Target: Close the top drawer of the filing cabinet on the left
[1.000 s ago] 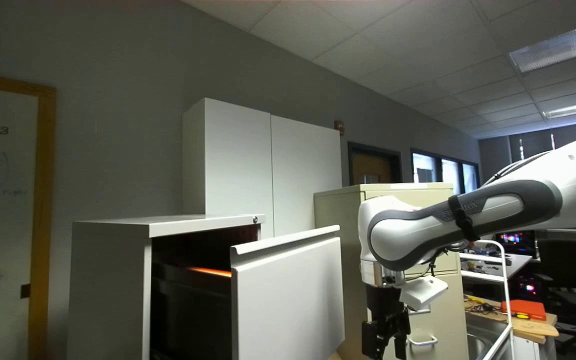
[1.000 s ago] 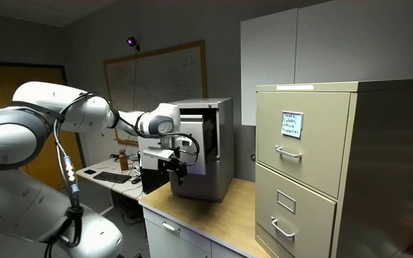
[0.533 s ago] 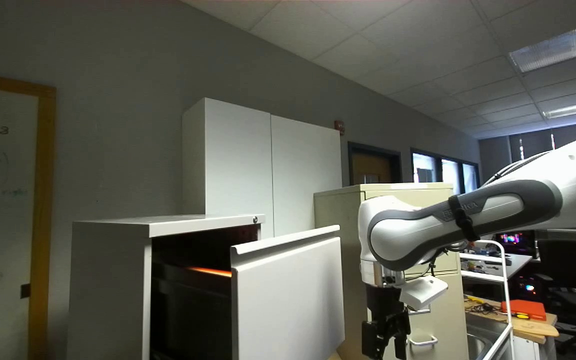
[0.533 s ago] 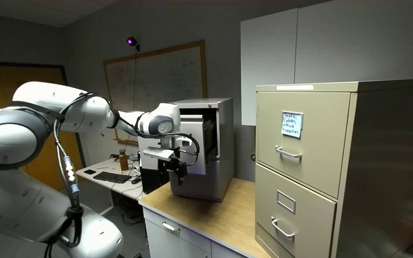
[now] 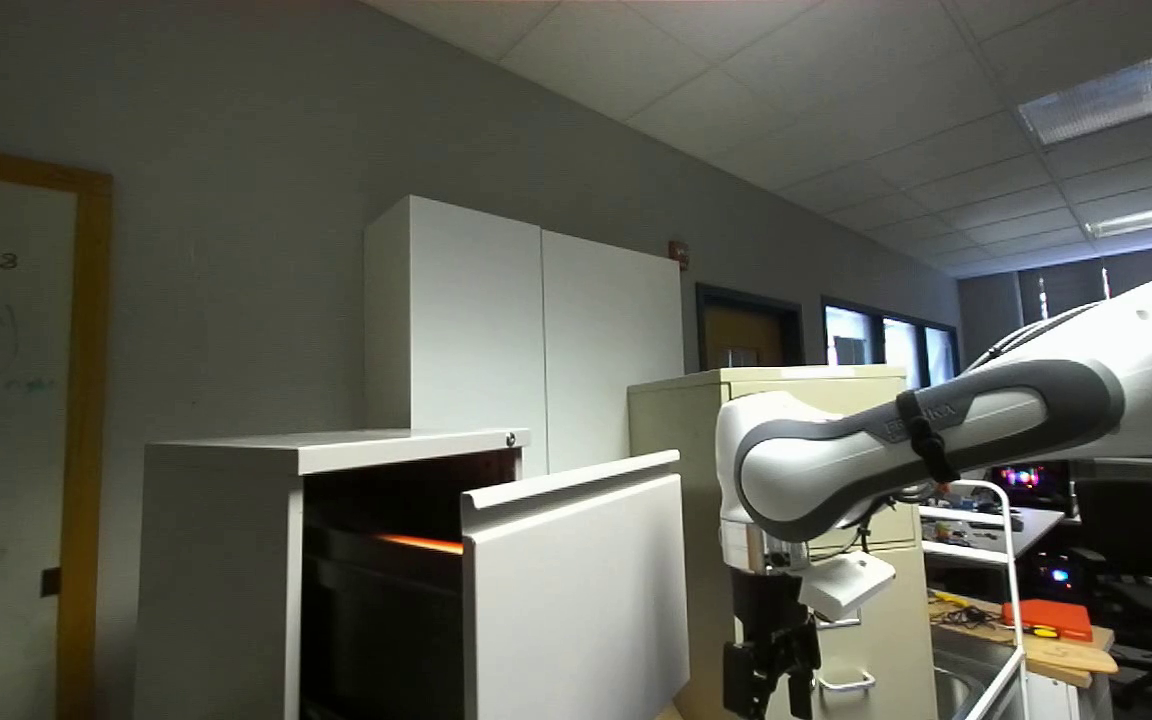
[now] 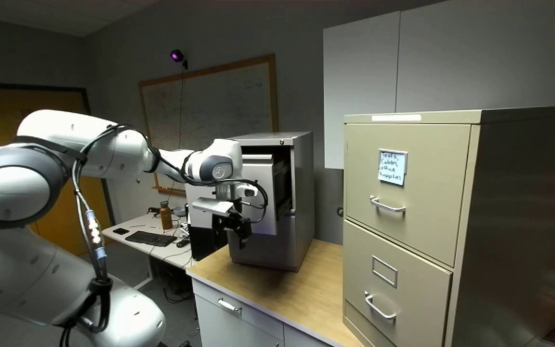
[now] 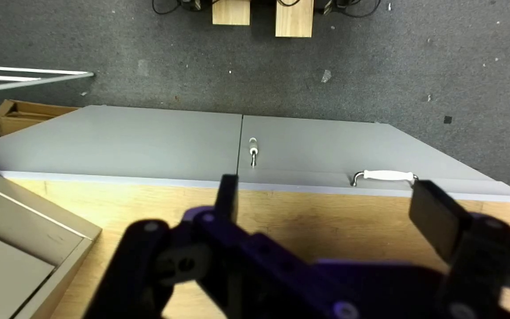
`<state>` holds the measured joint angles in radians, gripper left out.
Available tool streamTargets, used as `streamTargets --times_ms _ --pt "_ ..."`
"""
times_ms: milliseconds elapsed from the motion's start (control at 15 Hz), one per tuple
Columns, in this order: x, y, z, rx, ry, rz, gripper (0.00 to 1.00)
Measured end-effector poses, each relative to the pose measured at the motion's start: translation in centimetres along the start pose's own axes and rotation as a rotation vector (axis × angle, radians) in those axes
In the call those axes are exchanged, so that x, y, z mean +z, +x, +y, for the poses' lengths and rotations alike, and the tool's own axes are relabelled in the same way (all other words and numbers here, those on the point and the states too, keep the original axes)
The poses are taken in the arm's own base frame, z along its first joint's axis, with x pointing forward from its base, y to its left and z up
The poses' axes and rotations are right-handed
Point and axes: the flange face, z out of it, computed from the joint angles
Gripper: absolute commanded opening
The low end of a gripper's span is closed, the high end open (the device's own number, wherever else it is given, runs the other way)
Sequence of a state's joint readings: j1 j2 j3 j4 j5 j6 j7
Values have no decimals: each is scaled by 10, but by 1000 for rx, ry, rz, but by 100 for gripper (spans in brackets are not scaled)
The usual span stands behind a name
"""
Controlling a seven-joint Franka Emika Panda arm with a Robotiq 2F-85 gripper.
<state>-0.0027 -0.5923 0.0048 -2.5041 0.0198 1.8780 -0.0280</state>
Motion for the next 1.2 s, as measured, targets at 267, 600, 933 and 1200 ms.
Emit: streamTargets --times_ms 267,600,933,1200 --pt "-3 1 -5 -11 -5 7 100" --pt "-15 6 -16 -36 -18 57 60" --pt "-41 20 -36 -66 -39 184 21" --pt "-69 34 -57 -62 -60 319 0"
